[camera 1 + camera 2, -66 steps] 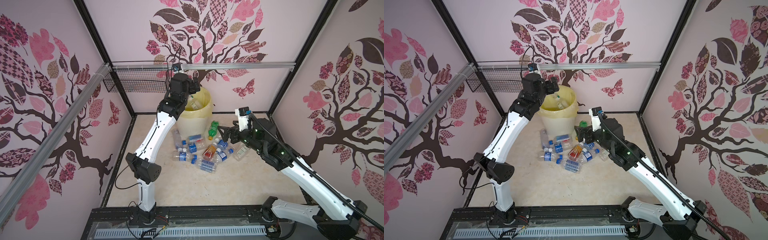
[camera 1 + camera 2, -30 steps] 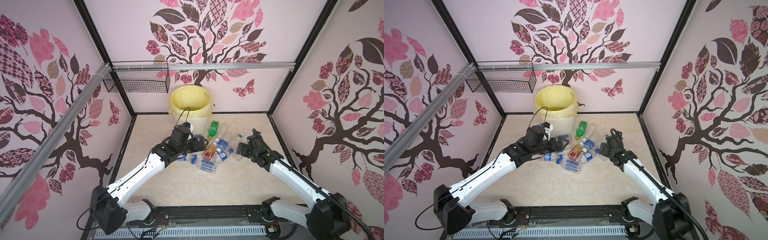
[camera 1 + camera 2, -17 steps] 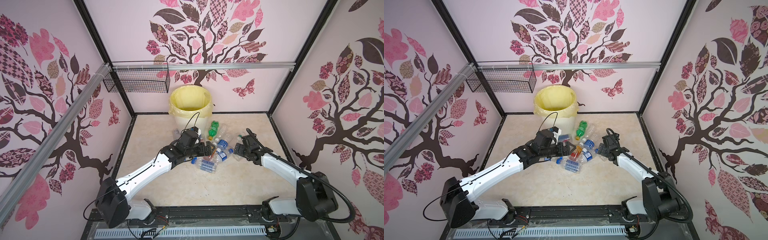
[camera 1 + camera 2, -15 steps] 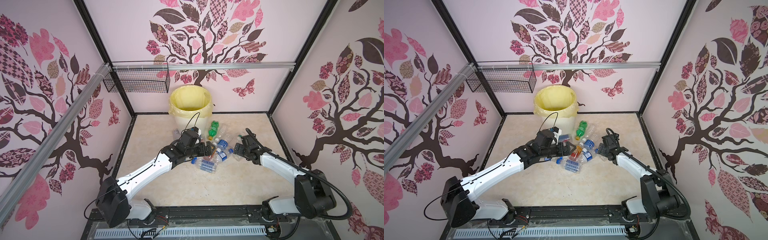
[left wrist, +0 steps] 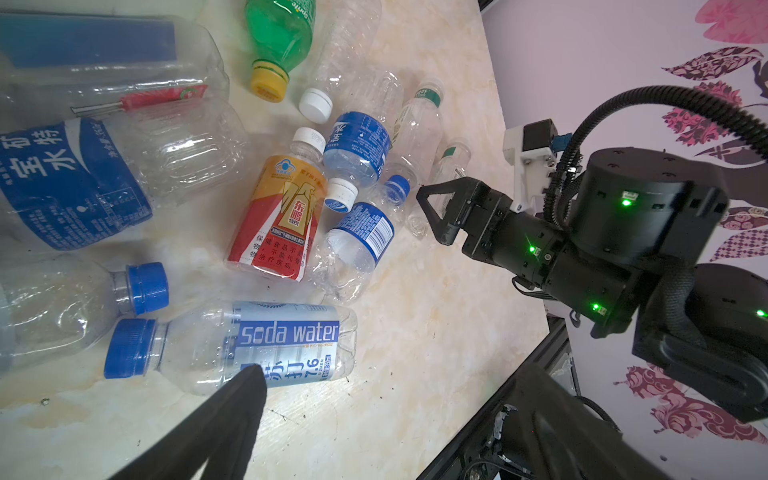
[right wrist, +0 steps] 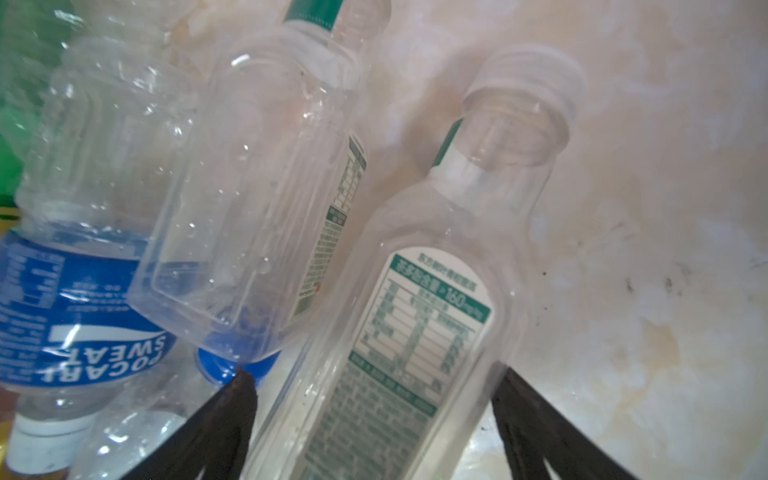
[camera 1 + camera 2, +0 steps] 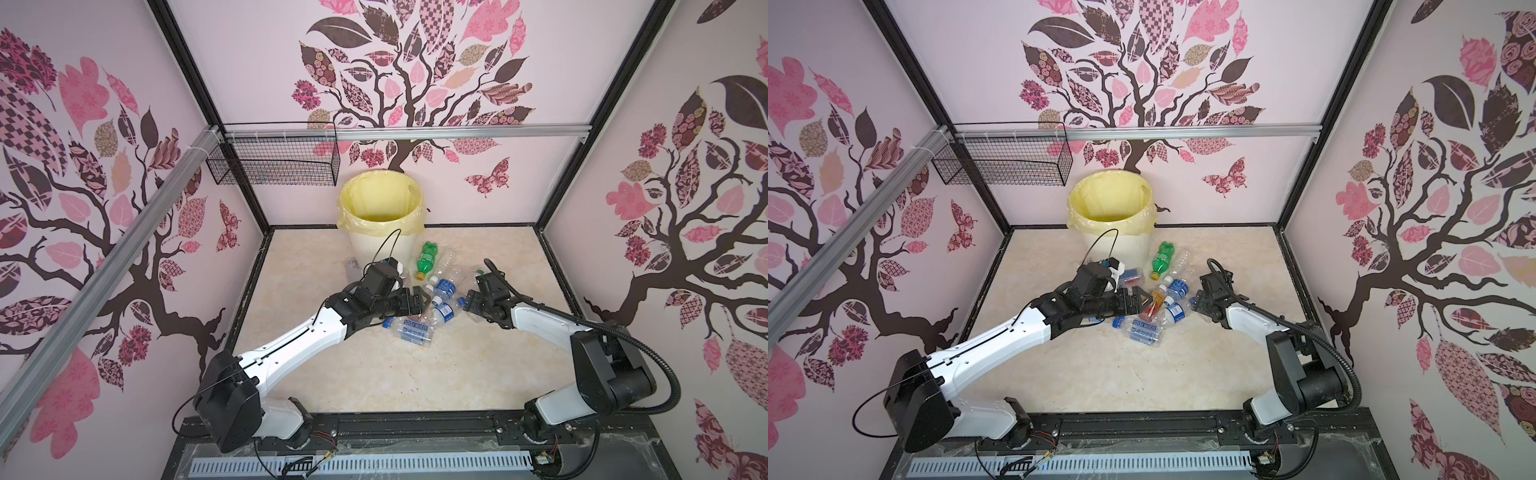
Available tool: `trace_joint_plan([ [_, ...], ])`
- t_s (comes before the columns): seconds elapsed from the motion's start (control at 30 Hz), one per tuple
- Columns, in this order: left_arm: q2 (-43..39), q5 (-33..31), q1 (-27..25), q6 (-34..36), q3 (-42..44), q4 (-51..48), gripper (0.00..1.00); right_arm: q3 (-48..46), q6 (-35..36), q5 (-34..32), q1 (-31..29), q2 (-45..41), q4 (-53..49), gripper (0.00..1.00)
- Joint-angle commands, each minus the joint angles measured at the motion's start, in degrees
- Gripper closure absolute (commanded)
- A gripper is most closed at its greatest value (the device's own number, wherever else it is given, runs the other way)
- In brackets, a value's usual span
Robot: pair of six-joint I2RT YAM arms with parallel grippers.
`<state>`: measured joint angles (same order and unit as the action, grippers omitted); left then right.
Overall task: Throw the plastic bottles in the bin
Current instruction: 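Grasp the clear bottle with green nutrition label using the right gripper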
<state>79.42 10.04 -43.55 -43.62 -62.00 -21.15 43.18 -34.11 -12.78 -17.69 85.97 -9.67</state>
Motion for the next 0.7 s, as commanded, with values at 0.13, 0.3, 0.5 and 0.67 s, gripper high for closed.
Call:
trace_joint_plan([
  [0.13,1.04,0.24,-0.31,-0.59,1.26,1.62,0.03,-4.07,2.55,0.56,1.73,-3.97,1.02,0.21],
  [0.3,0.74,-0.06,-0.31,-0.59,1.27,1.33,0.03,-4.54,3.69,0.94,2.49,-4.79,1.05,0.31],
  [0.5,0.54,-0.24,-0.35,-1.16,1.67,0.86,0.03,-5.16,4.36,2.64,2.49,-6.92,0.58,0.41],
  [0.67,0.02,-0.26,-0.27,0.42,0.5,-0.39,0.03,-5.22,5.47,4.83,2.49,-11.75,-2.1,0.47],
])
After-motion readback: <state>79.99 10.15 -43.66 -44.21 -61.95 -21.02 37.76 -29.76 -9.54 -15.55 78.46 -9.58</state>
